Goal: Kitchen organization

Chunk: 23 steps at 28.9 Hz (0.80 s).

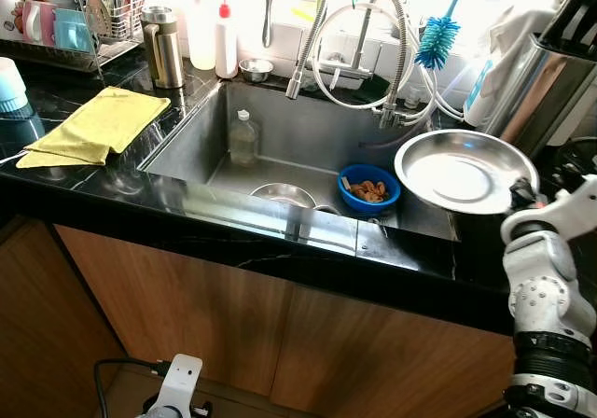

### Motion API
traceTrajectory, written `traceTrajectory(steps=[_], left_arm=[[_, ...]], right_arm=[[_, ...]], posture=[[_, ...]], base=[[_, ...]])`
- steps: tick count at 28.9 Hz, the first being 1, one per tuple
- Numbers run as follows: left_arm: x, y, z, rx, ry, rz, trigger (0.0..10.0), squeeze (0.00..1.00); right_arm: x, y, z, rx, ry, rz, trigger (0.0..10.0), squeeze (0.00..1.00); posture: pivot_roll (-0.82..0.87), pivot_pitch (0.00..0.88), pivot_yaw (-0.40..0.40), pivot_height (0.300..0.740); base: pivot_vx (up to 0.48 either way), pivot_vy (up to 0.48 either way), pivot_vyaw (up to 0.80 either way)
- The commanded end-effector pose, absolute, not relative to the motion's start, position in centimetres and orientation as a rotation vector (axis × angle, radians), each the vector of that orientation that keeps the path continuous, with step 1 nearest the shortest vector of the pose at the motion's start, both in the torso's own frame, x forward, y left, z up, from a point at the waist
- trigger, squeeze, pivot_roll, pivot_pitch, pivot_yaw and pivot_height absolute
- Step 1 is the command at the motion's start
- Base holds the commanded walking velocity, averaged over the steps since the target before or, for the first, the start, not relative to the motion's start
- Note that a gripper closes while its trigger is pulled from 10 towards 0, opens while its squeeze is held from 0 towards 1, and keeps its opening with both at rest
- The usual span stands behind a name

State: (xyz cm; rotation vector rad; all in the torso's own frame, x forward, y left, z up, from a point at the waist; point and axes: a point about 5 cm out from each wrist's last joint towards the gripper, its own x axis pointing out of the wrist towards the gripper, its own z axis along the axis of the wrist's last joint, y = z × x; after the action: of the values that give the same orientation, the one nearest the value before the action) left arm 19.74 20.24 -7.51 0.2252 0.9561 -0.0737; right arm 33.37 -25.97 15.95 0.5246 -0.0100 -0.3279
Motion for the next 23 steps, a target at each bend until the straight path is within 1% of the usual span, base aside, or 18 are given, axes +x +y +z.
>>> traceTrajectory(steps=[1,2,4,8,9,16,19,23], left_arm=[[19.8,20.0,-7.5,0.229,0.957,-0.085,10.0,0.0],[19.7,20.0,-7.5,0.228,0.956,-0.085,10.0,0.0],[19.7,20.0,-7.5,0.226,0.956,-0.083,10.0,0.0],[19.8,20.0,-7.5,0.224,0.954,-0.081,10.0,0.0],[19.8,20.0,-7.5,0.222,0.954,-0.079,10.0,0.0],[19.9,20.0,-7.5,0.21,0.95,-0.067,10.0,0.0],[19.9,20.0,-7.5,0.207,0.948,-0.064,10.0,0.0],[19.9,20.0,-7.5,0.202,0.945,-0.06,10.0,0.0]], right_arm=[[33.6,-26.5,16.9,0.504,-0.053,-0.326,10.0,0.0],[34.4,-25.6,16.6,0.461,-0.027,-0.25,10.0,0.0],[35.2,-24.9,16.0,0.377,0.021,-0.19,10.0,0.0],[35.9,-24.7,15.9,0.331,0.038,-0.172,10.0,0.0],[36.3,-24.6,15.8,0.284,0.053,-0.168,10.0,0.0],[37.7,-23.6,15.6,0.165,0.075,-0.102,10.0,0.0],[38.2,-23.0,15.7,0.124,0.079,-0.083,10.0,0.0],[38.5,-23.0,15.8,0.11,0.079,-0.09,10.0,0.0]], posture=[[0.18,0.0,-0.156,0.736],[0.19,0.0,-0.156,0.736],[0.19,0.0,-0.157,0.736],[0.19,0.0,-0.157,0.736],[0.19,0.0,-0.159,0.736],[0.19,0.0,-0.162,0.736],[0.19,0.0,-0.163,0.736],[0.2,0.0,-0.165,0.736]], base=[[0.0,0.0,0.0],[0.0,0.0,0.0],[0.0,0.0,0.0],[0.0,0.0,0.0],[0.0,0.0,0.0],[0.0,0.0,0.0],[0.0,0.0,0.0],[0.0,0.0,0.0]])
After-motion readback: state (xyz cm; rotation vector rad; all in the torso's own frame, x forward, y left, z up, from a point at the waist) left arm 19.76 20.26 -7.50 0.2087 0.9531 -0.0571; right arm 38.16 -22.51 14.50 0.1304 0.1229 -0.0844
